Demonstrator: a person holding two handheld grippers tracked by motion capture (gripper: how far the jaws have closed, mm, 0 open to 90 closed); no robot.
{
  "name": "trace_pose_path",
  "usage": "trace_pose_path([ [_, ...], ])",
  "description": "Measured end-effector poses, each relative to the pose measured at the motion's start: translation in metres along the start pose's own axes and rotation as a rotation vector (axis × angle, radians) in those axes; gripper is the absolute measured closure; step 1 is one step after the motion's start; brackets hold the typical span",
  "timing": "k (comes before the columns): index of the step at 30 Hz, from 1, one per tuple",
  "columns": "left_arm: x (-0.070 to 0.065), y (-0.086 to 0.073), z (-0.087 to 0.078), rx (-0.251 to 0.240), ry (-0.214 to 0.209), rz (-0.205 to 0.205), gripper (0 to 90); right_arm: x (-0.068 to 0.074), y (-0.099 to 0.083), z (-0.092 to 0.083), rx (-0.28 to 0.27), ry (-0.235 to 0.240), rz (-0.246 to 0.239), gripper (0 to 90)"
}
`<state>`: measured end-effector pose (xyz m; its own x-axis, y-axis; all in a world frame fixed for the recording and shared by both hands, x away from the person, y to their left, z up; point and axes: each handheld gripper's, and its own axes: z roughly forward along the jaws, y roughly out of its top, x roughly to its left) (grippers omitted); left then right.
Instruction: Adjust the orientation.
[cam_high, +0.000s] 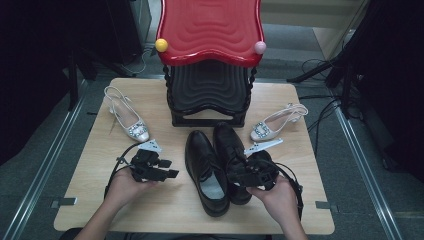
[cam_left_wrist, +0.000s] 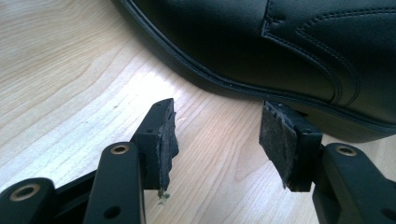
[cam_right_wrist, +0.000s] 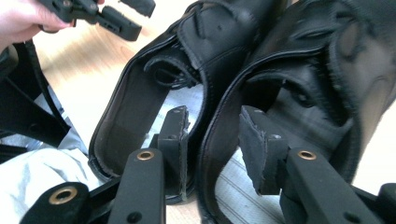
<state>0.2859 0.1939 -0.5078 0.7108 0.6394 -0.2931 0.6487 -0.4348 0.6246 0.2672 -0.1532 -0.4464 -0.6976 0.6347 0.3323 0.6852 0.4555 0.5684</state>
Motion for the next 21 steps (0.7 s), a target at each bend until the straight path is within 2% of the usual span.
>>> trace_pose_path([
  [9, 0.001, 0.001, 0.0, 0.0, 0.001, 0.003, 45.8, 0.005, 0.0, 0.011, 0.039, -0.004, 0.003, 58.6],
  [15, 0.001, 0.005, 0.002, 0.002, 0.01, 0.013, 45.7, 0.003, 0.007, 0.02, 0.055, -0.017, 0.024, 57.1],
  [16, 0.001, 0.005, 0.001, 0.001, 0.012, 0.019, 45.7, 0.003, 0.01, 0.026, 0.07, -0.032, 0.021, 57.1],
  [21, 0.004, 0.007, -0.001, -0.014, 0.013, 0.016, 45.8, -0.001, 0.014, 0.041, 0.114, -0.045, 0.036, 57.1],
])
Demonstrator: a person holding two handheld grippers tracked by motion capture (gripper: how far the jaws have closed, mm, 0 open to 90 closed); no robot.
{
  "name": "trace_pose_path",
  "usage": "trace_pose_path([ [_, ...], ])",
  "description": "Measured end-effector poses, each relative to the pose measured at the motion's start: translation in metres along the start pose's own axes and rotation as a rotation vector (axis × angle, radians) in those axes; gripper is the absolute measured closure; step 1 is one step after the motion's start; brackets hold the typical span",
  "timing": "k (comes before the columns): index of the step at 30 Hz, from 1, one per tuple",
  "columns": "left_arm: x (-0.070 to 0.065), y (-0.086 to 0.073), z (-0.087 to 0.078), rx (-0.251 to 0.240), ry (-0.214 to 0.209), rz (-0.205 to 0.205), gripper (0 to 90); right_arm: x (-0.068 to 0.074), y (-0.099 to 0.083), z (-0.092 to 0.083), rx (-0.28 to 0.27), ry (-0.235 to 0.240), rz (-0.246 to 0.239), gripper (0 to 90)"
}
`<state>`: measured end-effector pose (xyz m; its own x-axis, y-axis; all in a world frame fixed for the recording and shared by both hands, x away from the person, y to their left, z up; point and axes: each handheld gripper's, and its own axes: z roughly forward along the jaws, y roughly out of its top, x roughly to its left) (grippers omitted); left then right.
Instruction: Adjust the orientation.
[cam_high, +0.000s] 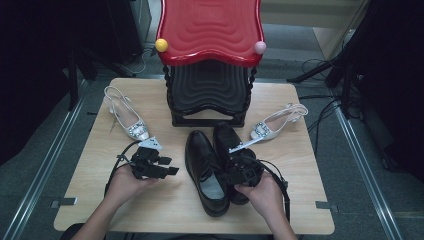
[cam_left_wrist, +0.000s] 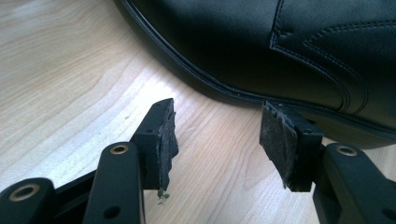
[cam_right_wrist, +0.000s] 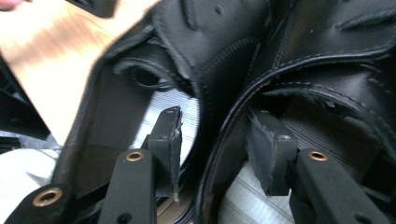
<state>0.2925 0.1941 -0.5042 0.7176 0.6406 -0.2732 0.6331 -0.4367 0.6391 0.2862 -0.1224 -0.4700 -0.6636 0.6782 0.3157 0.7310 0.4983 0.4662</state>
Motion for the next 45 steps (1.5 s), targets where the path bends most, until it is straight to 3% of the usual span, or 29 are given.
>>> trace_pose_path([
  [7, 0.003, 0.001, -0.002, -0.009, 0.004, 0.003, 45.8, -0.005, 0.009, 0.014, 0.048, 0.0, 0.045, 55.4],
  [11, 0.003, 0.001, -0.003, -0.013, 0.005, -0.003, 45.8, -0.005, 0.009, 0.016, 0.044, -0.007, 0.064, 57.2],
  [14, 0.004, 0.001, -0.003, -0.016, 0.007, -0.005, 45.8, -0.005, 0.008, 0.016, 0.04, -0.021, 0.069, 59.7],
  [17, 0.004, 0.001, -0.004, -0.022, 0.013, -0.008, 45.8, -0.003, 0.008, 0.017, 0.044, -0.052, 0.056, 67.6],
  [19, 0.005, 0.001, -0.005, -0.023, 0.017, -0.003, 45.7, -0.005, 0.008, 0.015, 0.05, -0.07, 0.088, 77.3],
  [23, 0.008, 0.0, -0.007, -0.03, 0.021, -0.014, 45.7, -0.009, 0.01, 0.012, 0.075, -0.072, 0.093, 81.1],
  [31, 0.01, -0.001, -0.009, -0.037, 0.024, -0.018, 45.7, -0.018, 0.005, 0.001, 0.072, -0.057, 0.091, 82.8],
  [34, 0.01, -0.001, -0.009, -0.036, 0.028, -0.016, 45.8, -0.023, 0.004, -0.01, 0.051, 0.003, 0.108, 82.8],
  [39, 0.012, -0.001, -0.01, -0.027, 0.038, -0.005, 45.2, -0.026, 0.006, -0.021, 0.028, 0.054, 0.114, 82.9],
  [42, 0.013, -0.003, -0.013, -0.032, 0.039, -0.004, 44.3, -0.029, 0.006, -0.031, -0.01, 0.119, 0.136, 82.9],
  [45, 0.015, -0.004, -0.014, -0.037, 0.037, -0.011, 44.2, -0.029, 0.008, -0.041, -0.034, 0.149, 0.143, 82.8],
])
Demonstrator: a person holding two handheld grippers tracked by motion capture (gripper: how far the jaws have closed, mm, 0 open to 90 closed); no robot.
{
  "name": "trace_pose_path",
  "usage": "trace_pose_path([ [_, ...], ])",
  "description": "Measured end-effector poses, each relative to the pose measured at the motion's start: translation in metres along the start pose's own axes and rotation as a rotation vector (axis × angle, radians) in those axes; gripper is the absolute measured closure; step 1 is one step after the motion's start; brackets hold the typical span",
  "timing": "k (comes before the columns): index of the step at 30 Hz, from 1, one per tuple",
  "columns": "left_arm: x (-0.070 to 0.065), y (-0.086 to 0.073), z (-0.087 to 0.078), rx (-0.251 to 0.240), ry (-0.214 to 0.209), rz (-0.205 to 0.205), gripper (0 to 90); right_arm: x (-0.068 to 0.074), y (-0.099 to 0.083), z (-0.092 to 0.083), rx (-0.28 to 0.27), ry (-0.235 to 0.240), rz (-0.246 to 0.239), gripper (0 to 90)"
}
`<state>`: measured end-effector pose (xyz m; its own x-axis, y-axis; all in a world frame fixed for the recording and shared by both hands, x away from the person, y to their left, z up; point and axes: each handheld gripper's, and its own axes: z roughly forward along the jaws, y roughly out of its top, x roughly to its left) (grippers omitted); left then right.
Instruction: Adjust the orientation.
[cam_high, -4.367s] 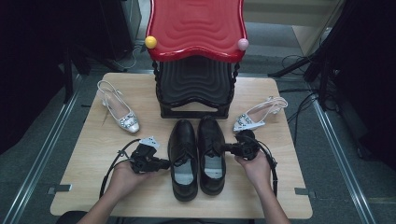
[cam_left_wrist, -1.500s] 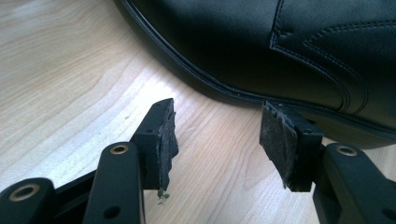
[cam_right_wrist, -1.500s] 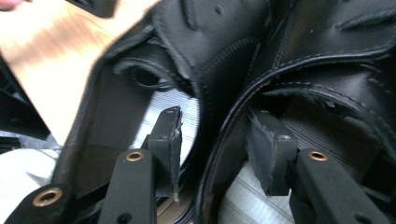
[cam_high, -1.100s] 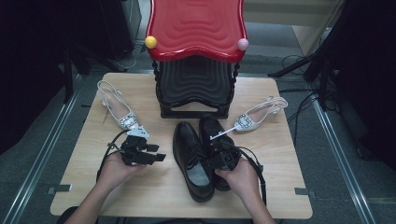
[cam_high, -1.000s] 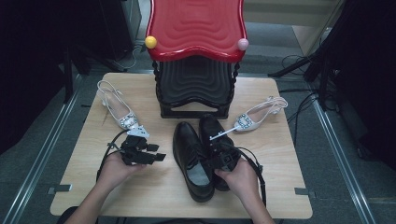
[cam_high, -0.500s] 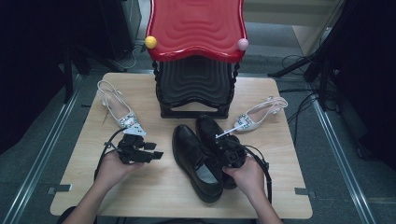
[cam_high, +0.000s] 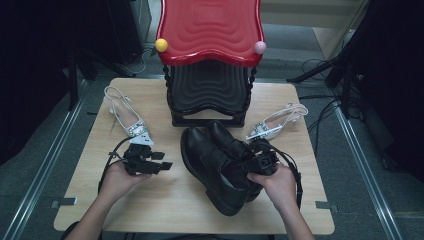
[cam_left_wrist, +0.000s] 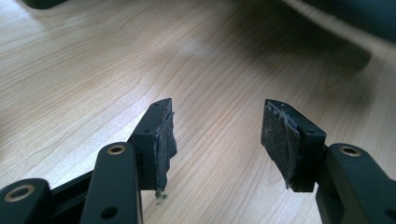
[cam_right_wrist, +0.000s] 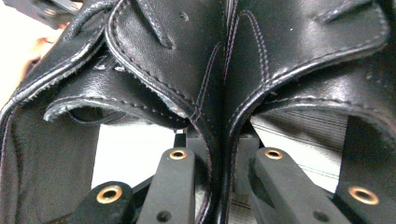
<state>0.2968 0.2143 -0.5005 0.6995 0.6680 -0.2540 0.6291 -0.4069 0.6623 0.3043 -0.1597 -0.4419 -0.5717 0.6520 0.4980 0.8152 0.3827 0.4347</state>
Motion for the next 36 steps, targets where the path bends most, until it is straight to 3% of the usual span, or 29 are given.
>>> trace_pose_path([
  [8, 0.002, -0.001, -0.001, -0.002, 0.003, -0.006, 44.2, 0.014, 0.008, -0.03, -0.074, 0.058, -0.015, 82.7],
  [13, 0.002, -0.001, 0.0, 0.001, 0.003, 0.002, 44.2, 0.024, 0.02, -0.044, -0.121, 0.056, -0.043, 82.8],
  [17, 0.002, -0.001, 0.0, 0.006, 0.0, 0.004, 44.3, 0.028, 0.035, -0.049, -0.16, 0.053, -0.028, 82.7],
  [23, 0.003, -0.001, 0.0, 0.006, 0.0, -0.001, 44.3, 0.027, 0.058, -0.048, -0.215, 0.051, -0.011, 82.7],
  [30, 0.002, -0.001, 0.002, 0.008, -0.004, 0.003, 44.3, 0.018, 0.097, -0.038, -0.304, -0.016, 0.054, 82.8],
  [35, 0.004, -0.001, 0.003, 0.007, -0.013, 0.002, 44.5, 0.012, 0.112, -0.031, -0.362, -0.038, 0.103, 82.7],
  [36, 0.004, -0.001, 0.003, 0.007, -0.013, 0.003, 44.6, 0.012, 0.119, -0.027, -0.392, -0.065, 0.111, 82.7],
])
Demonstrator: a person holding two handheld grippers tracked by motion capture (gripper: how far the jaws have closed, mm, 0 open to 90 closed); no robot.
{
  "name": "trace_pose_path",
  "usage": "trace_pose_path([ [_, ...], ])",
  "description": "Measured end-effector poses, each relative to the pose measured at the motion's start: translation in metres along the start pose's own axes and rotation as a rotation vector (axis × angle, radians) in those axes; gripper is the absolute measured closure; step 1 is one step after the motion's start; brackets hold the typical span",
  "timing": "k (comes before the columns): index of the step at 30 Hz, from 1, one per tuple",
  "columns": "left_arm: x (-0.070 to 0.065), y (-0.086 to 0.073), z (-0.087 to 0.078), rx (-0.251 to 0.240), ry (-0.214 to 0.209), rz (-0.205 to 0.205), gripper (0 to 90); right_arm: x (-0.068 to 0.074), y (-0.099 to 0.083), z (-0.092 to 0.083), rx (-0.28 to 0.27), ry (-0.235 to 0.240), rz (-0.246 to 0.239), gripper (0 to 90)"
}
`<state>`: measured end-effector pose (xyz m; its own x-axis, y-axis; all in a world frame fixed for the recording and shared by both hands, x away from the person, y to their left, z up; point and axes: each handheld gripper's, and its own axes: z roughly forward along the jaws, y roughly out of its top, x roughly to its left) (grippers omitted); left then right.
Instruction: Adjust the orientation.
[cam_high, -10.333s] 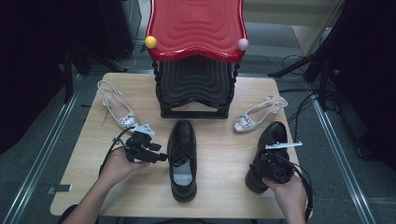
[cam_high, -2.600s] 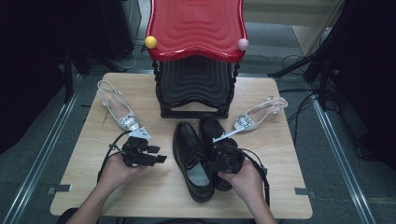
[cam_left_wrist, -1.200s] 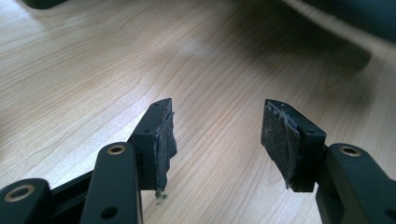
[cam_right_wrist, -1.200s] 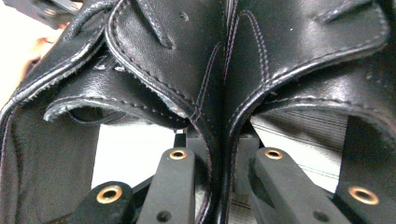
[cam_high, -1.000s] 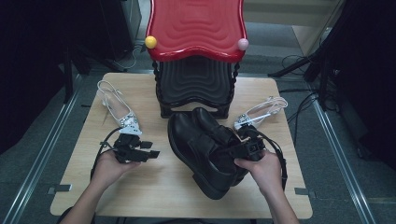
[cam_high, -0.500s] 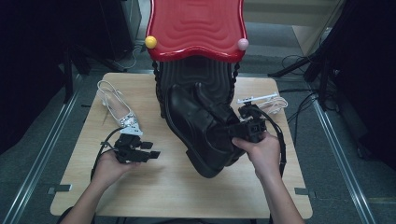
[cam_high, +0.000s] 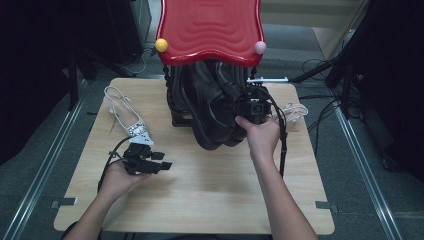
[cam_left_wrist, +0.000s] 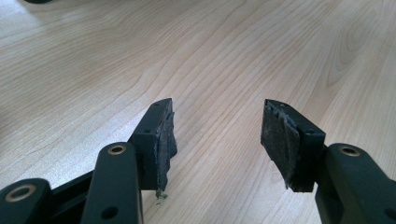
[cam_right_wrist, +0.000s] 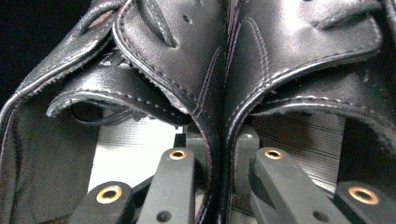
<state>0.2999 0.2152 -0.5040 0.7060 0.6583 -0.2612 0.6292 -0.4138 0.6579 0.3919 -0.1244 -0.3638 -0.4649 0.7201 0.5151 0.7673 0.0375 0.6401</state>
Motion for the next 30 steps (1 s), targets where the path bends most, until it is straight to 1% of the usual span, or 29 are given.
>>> trace_pose_path([
  [1, 0.0, 0.0, 0.0, 0.0, 0.0, 0.0, 44.6, 0.0, 0.0, 0.0, 0.0, 0.0, 0.0, 82.7],
  [2, -0.001, 0.0, 0.0, -0.003, -0.001, 0.002, 44.6, 0.003, 0.004, 0.005, -0.037, -0.032, 0.002, 82.7],
  [3, -0.001, 0.0, 0.0, -0.002, -0.003, 0.004, 44.6, 0.004, 0.006, 0.008, -0.057, -0.043, 0.003, 82.7],
  [4, -0.001, 0.0, 0.0, -0.002, -0.003, 0.004, 44.6, 0.004, 0.006, 0.008, -0.057, -0.043, 0.003, 82.7],
  [5, -0.001, 0.0, 0.0, -0.003, -0.003, 0.003, 44.6, 0.005, 0.006, 0.009, -0.079, -0.05, 0.014, 82.7],
  [6, -0.001, 0.0, 0.0, -0.002, -0.003, 0.005, 44.5, 0.004, 0.008, 0.012, -0.11, -0.052, 0.042, 82.7],
  [8, -0.001, 0.0, 0.001, -0.004, -0.007, 0.003, 44.6, 0.003, 0.012, 0.015, -0.127, -0.054, 0.064, 82.7],
  [11, -0.002, 0.0, 0.002, -0.001, -0.006, 0.007, 44.6, 0.002, 0.015, 0.02, -0.171, -0.081, 0.076, 82.7],
  [14, -0.002, 0.001, 0.002, 0.001, -0.011, 0.009, 44.6, 0.0, 0.017, 0.025, -0.187, -0.097, 0.086, 82.7],
  [15, -0.002, 0.001, 0.003, 0.001, -0.012, 0.008, 44.6, 0.0, 0.018, 0.027, -0.186, -0.098, 0.095, 82.7],
  [16, -0.002, 0.001, 0.003, 0.001, -0.013, 0.008, 44.6, 0.0, 0.018, 0.031, -0.201, -0.098, 0.105, 82.7],
  [17, -0.002, 0.001, 0.003, 0.001, -0.013, 0.008, 44.6, 0.0, 0.018, 0.031, -0.201, -0.098, 0.105, 82.7],
  [18, -0.002, 0.001, 0.002, 0.001, -0.01, 0.009, 44.6, 0.002, 0.019, 0.035, -0.212, -0.108, 0.109, 82.6],
  [20, -0.002, 0.001, 0.002, 0.0, -0.013, 0.008, 44.6, 0.003, 0.019, 0.037, -0.216, -0.104, 0.131, 82.6],
  [23, -0.003, 0.001, 0.003, 0.002, -0.012, 0.011, 44.6, 0.006, 0.019, 0.042, -0.232, -0.111, 0.141, 82.5],
  [24, -0.003, 0.001, 0.003, 0.002, -0.012, 0.011, 44.6, 0.006, 0.019, 0.042, -0.232, -0.111, 0.141, 82.5],
  [26, -0.003, 0.001, 0.003, 0.004, -0.011, 0.013, 44.6, 0.007, 0.019, 0.045, -0.233, -0.11, 0.16, 82.4],
  [27, -0.003, 0.001, 0.003, 0.004, -0.011, 0.014, 44.7, 0.007, 0.019, 0.047, -0.239, -0.111, 0.157, 82.4],
  [28, -0.003, 0.001, 0.003, 0.005, -0.009, 0.014, 44.6, 0.008, 0.02, 0.049, -0.238, -0.113, 0.17, 82.4],
  [29, -0.003, 0.001, 0.003, 0.002, -0.012, 0.013, 44.7, 0.009, 0.02, 0.05, -0.241, -0.117, 0.168, 82.4],
  [30, -0.003, 0.001, 0.003, 0.0, -0.012, 0.012, 44.7, 0.011, 0.02, 0.053, -0.247, -0.124, 0.179, 82.3],
])
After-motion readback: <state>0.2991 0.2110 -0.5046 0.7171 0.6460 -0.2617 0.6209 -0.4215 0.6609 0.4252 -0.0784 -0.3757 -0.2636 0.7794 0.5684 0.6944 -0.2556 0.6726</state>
